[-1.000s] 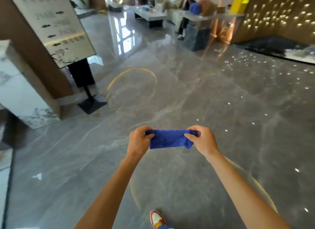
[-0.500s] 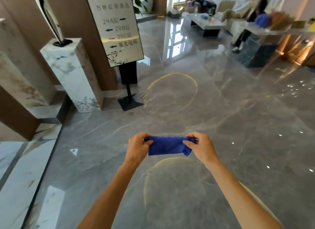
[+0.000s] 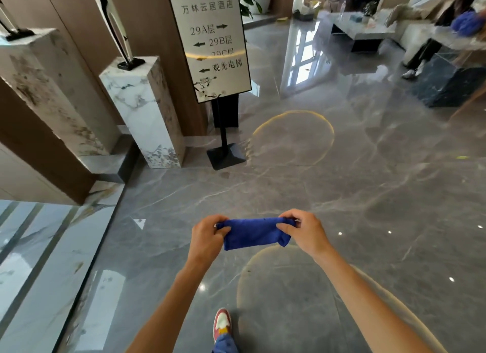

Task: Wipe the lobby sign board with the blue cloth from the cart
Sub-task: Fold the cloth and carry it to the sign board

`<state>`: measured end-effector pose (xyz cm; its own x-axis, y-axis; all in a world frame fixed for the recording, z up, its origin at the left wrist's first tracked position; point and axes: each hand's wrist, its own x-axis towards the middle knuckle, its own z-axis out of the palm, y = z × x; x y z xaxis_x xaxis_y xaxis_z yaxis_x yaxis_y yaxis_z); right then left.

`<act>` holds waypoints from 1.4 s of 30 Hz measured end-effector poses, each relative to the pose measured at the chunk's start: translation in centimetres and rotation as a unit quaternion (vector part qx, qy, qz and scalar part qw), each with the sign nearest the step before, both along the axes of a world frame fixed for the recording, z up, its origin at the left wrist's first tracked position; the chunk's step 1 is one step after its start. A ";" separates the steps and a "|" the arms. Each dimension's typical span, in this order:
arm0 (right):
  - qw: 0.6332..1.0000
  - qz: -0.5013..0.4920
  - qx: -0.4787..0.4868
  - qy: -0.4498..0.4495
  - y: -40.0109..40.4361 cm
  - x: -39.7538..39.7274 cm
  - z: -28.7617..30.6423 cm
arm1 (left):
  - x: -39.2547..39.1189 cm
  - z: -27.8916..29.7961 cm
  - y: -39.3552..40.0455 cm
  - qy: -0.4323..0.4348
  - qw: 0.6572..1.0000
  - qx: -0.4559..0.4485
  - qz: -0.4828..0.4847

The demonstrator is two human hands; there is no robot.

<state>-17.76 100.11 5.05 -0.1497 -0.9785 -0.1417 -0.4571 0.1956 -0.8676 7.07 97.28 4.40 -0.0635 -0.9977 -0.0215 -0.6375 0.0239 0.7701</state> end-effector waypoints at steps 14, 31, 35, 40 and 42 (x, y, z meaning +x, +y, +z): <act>1.000 -0.006 -0.010 0.026 -14.0 5.7 0.3 | 5.4 -1.4 -14.5 0.035 0.999 -0.023 0.016; 0.998 0.017 -0.025 0.058 -25.6 10.0 1.0 | 10.1 -2.0 -25.3 0.022 0.999 -0.027 0.026; 0.998 0.030 -0.031 0.055 -28.7 10.1 0.5 | 10.3 -2.2 -28.1 0.019 0.999 -0.027 0.039; 0.997 0.040 -0.033 0.054 -33.2 9.2 0.1 | 9.5 -2.3 -32.2 0.023 0.998 -0.030 0.050; 0.997 0.040 -0.035 0.054 -35.4 8.6 0.2 | 8.7 -2.4 -34.4 0.022 0.998 -0.030 0.051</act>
